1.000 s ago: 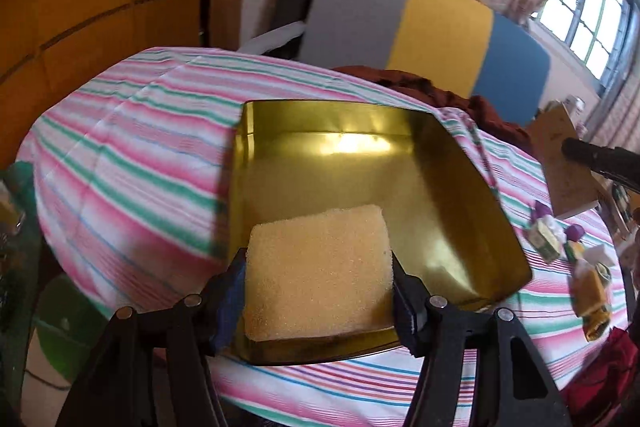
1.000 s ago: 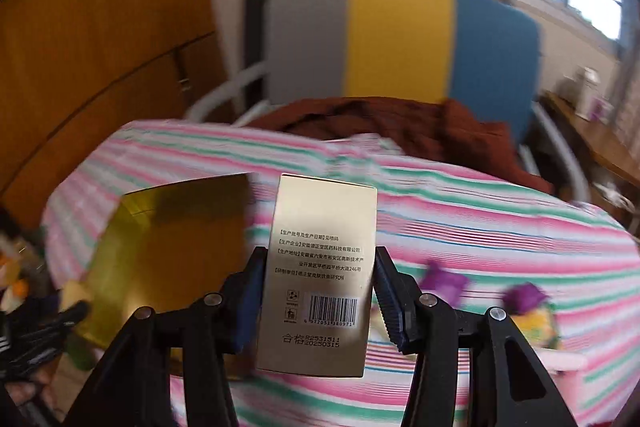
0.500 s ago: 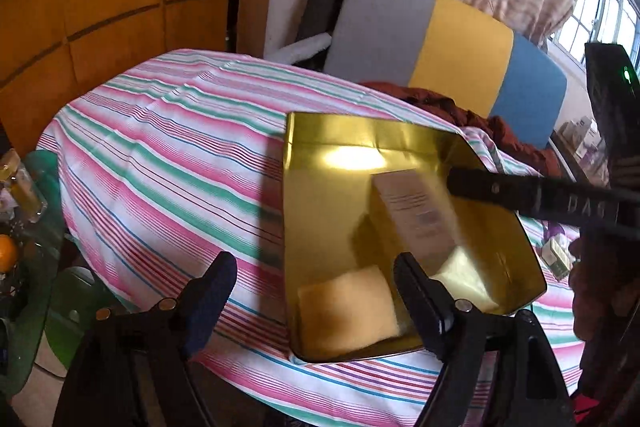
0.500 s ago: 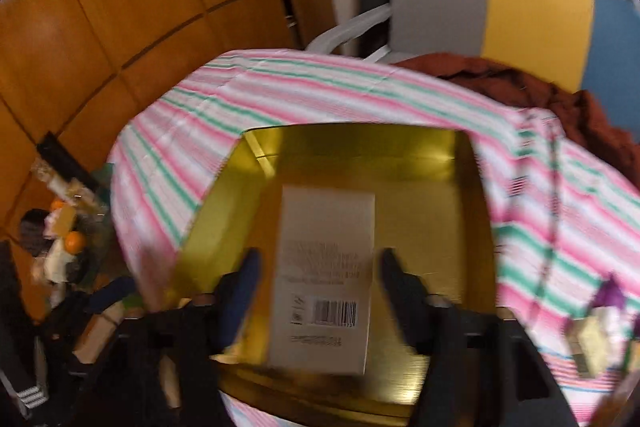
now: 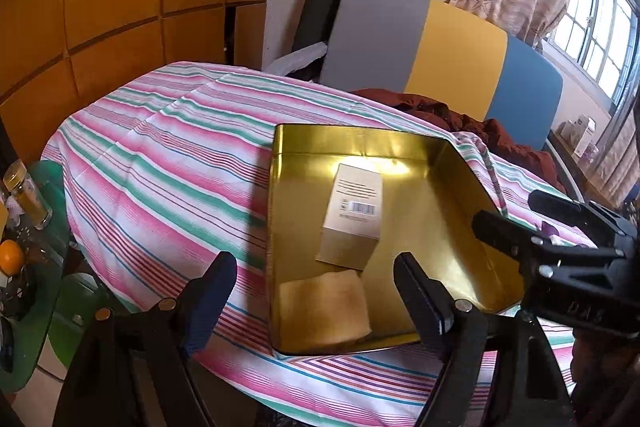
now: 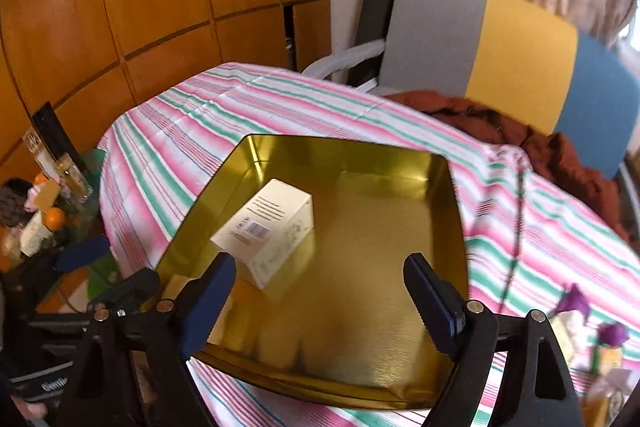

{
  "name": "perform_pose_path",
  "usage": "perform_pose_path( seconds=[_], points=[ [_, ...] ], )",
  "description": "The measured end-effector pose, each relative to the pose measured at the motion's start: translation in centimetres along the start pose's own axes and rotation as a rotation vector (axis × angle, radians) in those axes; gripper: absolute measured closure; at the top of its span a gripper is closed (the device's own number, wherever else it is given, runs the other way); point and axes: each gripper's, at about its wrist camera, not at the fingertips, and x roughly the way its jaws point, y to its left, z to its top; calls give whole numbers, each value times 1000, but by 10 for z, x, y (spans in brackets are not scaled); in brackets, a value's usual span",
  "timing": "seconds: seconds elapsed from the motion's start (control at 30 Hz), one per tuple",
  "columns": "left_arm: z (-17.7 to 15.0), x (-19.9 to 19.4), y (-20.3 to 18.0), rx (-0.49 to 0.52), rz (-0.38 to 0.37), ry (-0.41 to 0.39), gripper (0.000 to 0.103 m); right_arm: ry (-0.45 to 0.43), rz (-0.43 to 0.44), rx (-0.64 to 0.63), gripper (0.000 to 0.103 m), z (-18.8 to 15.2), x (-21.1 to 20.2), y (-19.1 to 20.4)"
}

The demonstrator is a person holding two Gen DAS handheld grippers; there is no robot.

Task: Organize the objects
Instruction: 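Lower the white box into the gold tray and open the right gripper, then move the left gripper back over the items on the cloth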

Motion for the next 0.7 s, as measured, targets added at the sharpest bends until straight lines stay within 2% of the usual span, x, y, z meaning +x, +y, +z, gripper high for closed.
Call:
perform_pose_path(
  seconds=[0.17,0.53,0.7],
  points=[
    [-3,-2,-13,25,-8,0,21,-56,-87,26,14,-14,-18,-8],
    [-11,-4,-40,96,-22,10,21,-78,-151,86,7,-41,-30,-25],
    [-10,-4,-52,150,-3,4,21,-89,-178,106,6,-51,-36,-35]
  ],
)
